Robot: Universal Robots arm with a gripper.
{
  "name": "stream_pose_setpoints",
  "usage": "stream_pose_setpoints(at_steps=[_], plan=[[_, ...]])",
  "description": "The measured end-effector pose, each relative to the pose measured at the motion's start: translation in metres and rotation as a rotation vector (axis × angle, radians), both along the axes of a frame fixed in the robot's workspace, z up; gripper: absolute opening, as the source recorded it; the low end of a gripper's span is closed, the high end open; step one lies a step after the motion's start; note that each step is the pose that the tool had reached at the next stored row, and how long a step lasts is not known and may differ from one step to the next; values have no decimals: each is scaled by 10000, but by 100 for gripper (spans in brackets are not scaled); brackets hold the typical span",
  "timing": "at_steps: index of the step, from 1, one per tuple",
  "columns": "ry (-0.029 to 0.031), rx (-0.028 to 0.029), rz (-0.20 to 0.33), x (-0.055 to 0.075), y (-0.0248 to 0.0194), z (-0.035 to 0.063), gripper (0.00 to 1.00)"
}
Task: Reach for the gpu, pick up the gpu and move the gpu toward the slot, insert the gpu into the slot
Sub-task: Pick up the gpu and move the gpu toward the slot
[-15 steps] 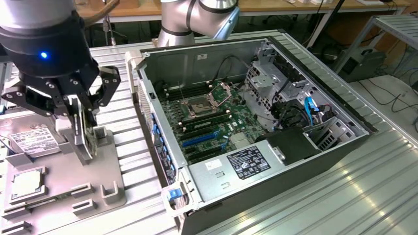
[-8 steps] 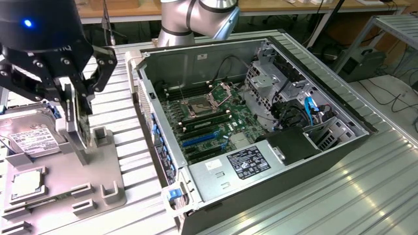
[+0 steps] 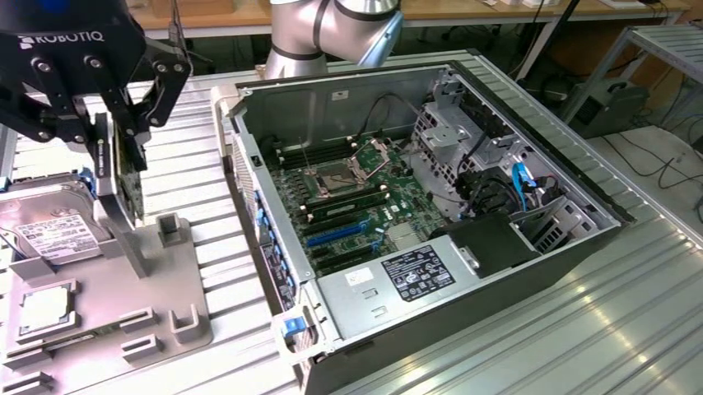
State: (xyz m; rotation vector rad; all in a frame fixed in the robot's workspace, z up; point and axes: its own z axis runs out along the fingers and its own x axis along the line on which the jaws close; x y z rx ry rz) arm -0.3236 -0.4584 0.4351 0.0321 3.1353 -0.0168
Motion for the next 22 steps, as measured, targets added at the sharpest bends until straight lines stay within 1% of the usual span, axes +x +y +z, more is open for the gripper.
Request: stream_pose_setpoints(at_steps=[3,6,22], plan=[[3,-3,0,20,1,2,28],[2,-3,0,109,1,1,28],[1,-2,3,840,1,-22,28]])
